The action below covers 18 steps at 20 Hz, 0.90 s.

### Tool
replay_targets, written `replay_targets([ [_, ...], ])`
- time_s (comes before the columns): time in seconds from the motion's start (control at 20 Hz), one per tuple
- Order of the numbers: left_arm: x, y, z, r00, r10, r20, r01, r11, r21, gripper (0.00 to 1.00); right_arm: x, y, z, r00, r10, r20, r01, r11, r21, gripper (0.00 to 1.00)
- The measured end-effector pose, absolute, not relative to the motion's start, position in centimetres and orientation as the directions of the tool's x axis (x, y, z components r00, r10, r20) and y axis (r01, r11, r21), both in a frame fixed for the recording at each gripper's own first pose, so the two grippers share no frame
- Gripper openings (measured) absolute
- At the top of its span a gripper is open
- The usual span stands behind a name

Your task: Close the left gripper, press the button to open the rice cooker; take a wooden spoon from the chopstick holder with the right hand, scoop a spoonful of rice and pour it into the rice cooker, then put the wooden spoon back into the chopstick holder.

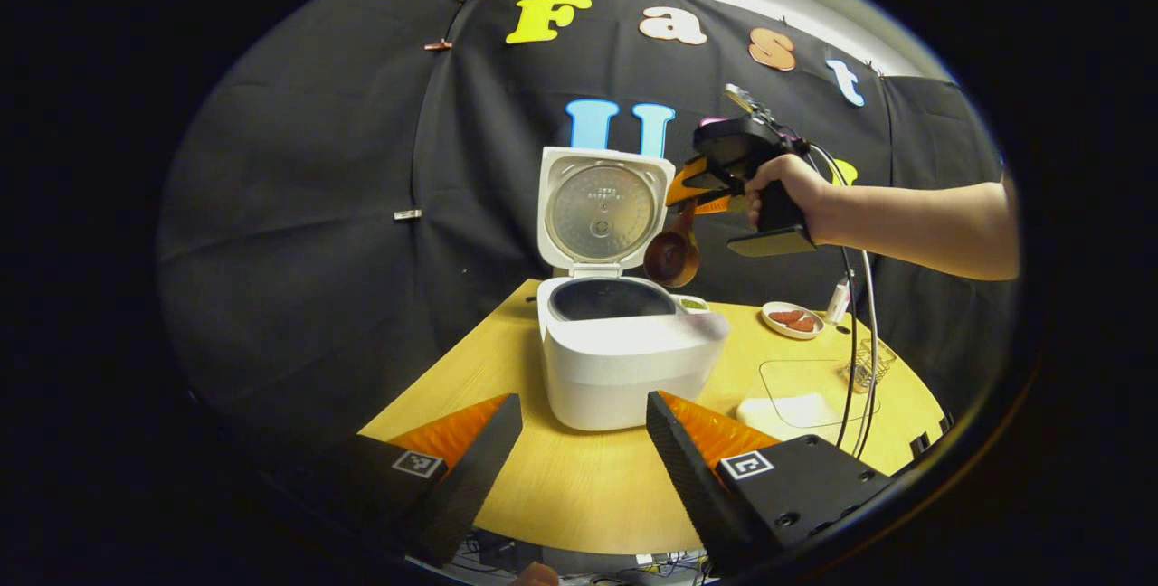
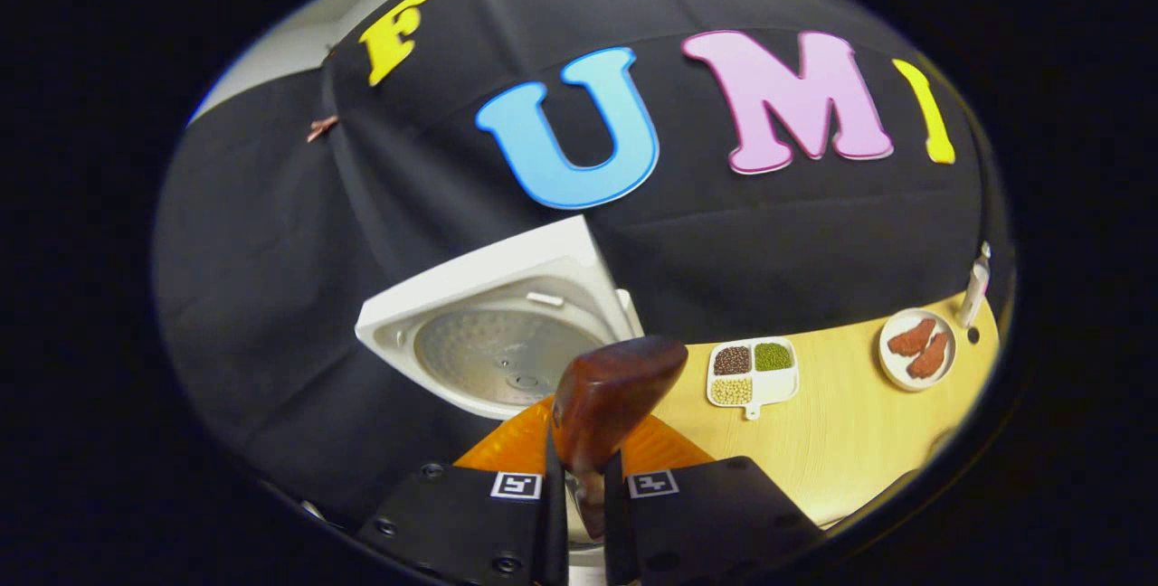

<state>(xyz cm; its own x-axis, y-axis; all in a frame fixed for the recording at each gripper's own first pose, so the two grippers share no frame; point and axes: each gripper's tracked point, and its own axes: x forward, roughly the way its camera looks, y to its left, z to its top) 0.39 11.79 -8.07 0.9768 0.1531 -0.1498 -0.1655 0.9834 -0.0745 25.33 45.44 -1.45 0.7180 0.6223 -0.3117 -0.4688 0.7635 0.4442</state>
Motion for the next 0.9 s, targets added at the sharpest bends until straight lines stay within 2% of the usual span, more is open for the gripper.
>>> replay_targets([
  [0.25,2.0,9.3,-5.7,0.987,0.11,-0.114,-0.118,0.991,-0.069,0.96,27.6,34.6,2.9,0.786,0.562,-0.256,-0.319,0.725,0.611,0.19],
  [0.45,3.2,6.4,-4.8,0.991,0.075,-0.111,-0.084,0.993,-0.081,0.96,29.1,23.7,4.0,0.858,0.461,-0.225,-0.22,0.727,0.65,0.2],
  [0.7,5.1,1.6,-4.9,0.99,0.017,-0.138,-0.038,0.988,-0.149,0.96,30.2,10.0,1.9,0.911,0.324,-0.256,-0.075,0.74,0.669,0.19],
  [0.9,7.0,-1.1,-4.6,0.988,0.006,-0.152,-0.032,0.984,-0.173,0.95,30.4,1.3,-1.2,0.939,0.188,-0.287,0.023,0.8,0.6,0.19],
])
